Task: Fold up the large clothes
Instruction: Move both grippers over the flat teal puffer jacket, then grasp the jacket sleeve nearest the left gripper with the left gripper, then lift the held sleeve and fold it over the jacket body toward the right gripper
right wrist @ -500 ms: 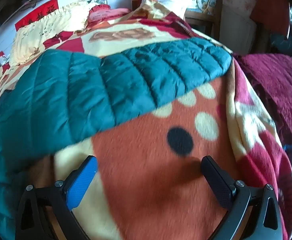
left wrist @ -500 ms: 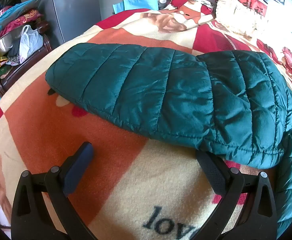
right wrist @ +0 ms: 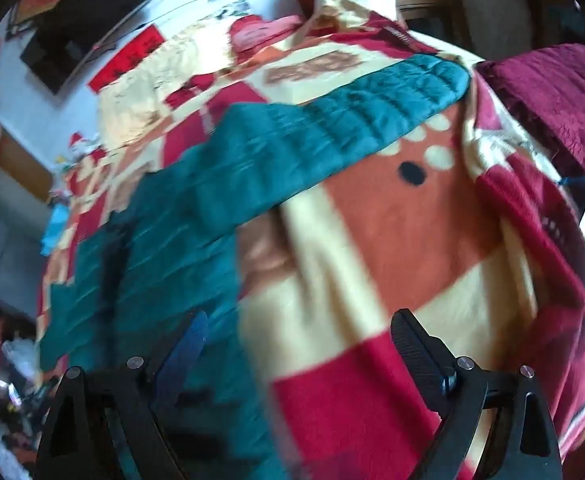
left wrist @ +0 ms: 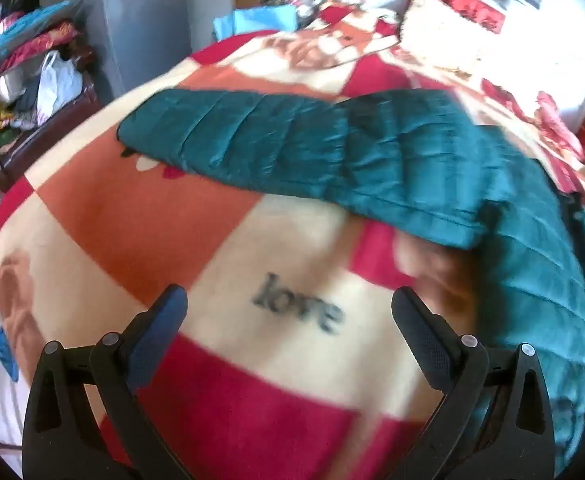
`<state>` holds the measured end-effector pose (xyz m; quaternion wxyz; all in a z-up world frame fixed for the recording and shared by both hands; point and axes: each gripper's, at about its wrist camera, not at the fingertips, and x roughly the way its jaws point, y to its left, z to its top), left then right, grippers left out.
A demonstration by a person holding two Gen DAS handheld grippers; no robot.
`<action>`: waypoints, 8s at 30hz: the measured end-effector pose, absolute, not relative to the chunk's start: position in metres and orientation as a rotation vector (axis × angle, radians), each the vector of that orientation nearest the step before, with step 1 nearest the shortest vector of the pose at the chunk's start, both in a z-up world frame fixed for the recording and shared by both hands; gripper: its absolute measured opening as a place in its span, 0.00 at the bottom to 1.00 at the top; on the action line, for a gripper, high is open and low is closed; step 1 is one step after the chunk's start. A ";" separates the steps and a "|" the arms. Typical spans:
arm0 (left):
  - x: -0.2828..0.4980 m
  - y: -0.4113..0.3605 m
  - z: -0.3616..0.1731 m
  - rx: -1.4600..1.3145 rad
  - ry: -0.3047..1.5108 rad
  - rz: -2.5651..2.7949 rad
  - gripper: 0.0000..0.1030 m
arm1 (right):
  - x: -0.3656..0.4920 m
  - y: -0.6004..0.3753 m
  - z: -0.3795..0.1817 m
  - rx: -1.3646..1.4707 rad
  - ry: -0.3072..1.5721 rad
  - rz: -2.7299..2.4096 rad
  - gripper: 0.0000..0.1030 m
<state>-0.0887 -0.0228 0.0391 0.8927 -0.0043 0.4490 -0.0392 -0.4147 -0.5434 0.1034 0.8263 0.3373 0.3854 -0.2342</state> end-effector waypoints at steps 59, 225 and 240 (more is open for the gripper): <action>-0.222 -0.153 0.096 0.122 0.778 -0.307 0.99 | -0.304 -0.321 0.129 0.279 0.857 -0.424 0.90; -0.055 -0.023 0.145 -0.250 0.773 -0.246 0.10 | -0.208 -0.334 0.092 0.350 0.952 -0.347 0.89; -0.008 0.111 0.026 -0.697 0.964 0.093 0.73 | -0.192 -0.320 0.072 0.348 1.010 -0.314 0.89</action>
